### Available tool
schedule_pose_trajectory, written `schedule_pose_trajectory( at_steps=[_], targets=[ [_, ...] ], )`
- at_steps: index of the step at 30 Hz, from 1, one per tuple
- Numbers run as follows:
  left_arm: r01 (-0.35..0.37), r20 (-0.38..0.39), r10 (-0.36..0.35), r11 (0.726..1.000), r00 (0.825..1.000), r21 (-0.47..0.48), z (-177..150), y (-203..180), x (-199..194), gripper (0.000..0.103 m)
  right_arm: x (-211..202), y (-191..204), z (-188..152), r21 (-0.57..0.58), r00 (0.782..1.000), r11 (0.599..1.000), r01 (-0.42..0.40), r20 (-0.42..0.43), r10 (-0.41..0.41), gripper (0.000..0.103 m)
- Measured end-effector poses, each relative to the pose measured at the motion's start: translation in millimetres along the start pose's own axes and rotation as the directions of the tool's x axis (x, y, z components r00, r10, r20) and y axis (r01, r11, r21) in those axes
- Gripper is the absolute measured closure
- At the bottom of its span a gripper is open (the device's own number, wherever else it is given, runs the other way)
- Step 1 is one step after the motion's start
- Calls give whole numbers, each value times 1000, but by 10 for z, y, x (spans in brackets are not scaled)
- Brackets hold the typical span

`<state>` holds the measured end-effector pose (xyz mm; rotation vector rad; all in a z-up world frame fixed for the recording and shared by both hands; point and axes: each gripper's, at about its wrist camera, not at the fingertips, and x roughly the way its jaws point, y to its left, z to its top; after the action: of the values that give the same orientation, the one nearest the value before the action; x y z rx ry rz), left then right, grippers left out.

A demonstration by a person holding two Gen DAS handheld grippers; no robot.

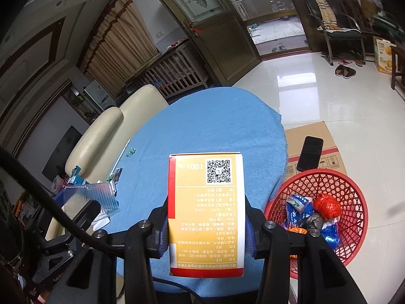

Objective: Collect trash
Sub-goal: 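Carry the medicine box and clear tray over the red basket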

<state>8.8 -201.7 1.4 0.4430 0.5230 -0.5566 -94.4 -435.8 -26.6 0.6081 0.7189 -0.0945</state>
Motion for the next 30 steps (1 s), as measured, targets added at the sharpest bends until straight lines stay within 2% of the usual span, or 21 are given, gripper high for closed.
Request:
schedule_pose_trajectory(
  at_steps=[30],
  targets=[
    [25,-33,-23,999,999,47,19,-265,121,22,-200,-255,-2,58,1000,998,15,23,-16,54]
  ],
)
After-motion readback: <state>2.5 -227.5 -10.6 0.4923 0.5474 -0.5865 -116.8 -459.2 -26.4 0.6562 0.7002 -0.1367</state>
